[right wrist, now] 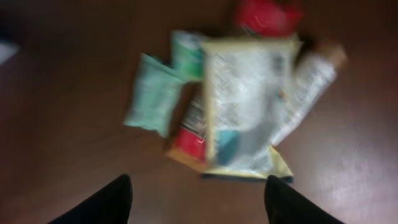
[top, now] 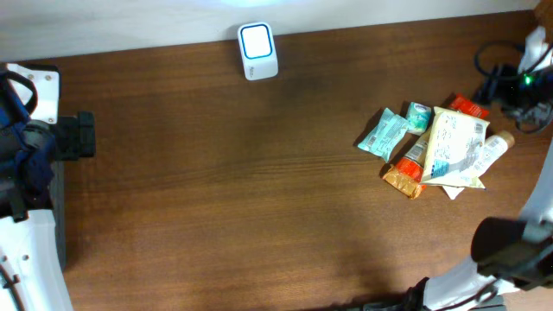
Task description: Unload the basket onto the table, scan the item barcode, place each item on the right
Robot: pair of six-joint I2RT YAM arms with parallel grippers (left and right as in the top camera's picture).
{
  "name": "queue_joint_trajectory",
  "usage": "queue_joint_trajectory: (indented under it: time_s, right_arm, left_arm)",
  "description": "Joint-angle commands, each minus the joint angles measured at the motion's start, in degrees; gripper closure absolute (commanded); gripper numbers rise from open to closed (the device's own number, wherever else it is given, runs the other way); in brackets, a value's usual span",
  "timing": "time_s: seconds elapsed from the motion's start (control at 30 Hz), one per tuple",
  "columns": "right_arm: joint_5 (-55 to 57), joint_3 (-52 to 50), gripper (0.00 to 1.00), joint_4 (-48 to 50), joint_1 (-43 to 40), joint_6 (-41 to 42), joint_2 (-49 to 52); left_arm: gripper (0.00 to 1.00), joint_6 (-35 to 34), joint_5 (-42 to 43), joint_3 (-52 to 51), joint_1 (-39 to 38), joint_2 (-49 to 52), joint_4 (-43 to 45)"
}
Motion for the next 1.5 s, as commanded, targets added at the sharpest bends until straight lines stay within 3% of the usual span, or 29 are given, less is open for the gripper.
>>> queue_joint_trajectory:
  time_s: [0.0,0.1,0.23,0.43,0.57,0.73,0.9,1.07,1.17,1.27,1.47]
  right_arm:
    - [-10.7,8.7,0.01,-1.0,12.2,-1.4,-6.3]
    - [-13.9,9.6,0.01,-1.1,25.5,-0.1,-8.5]
    - [-13.7,9.5,0.01,-1.2,36.1,-0.1,-7.8]
    - [-4.6,9.3,0.01,-0.5,38.2,-0.1,-7.4]
    - [-3.0,2.3,0.01,11.2,38.6,-14.3,-10.1]
    - [-1.6,-25.8,0.01,33.6,38.0,-14.5,-25.1]
    - [-1.4,-70.0,0.01,70.4,34.3,-14.5,-51.7]
    - [-0.2,-101.5,0.01,90.2,33.6,-14.5,-77.7]
    - [-0.7,-113.0,0.01,94.3,31.6,-13.6,-89.8]
    - [-0.8,-119.6,0.01,95.2,29.8,-12.5,-95.4]
    - [-0.8,-123.1,0.02,87.6,29.5,-12.4,-101.4]
  left_arm:
    - [0.01,0.7,0.2,0.5,0.2,-0.2,0.1]
    - [0.01,0.7,0.2,0.5,0.2,-0.2,0.1]
    - [0.01,0.7,0.2,0.5,0.2,-0.2,0.1]
    - [0.01,0.7,0.2,0.5,0.2,-0.2,0.1]
    - [0.01,0.7,0.2,0.5,0.2,-0.2,0.1]
    - [0.01,0.7,0.2,0.5,0.2,-0.2,0.1]
    - [0.01,0.7,0.2,0.5,0.2,-0.2,0.1]
    - [0.01,0.7,0.2,0.5,0.2,-0.2,0.1]
    - [0.01,0.7,0.2,0.5,0.2,-0.2,0.1]
    - [0.01,0.7,0.2,0.5,0.2,-0.2,0.1]
    - [0.01,0.7,0.2,0.5,0.2,-0.2,0.1]
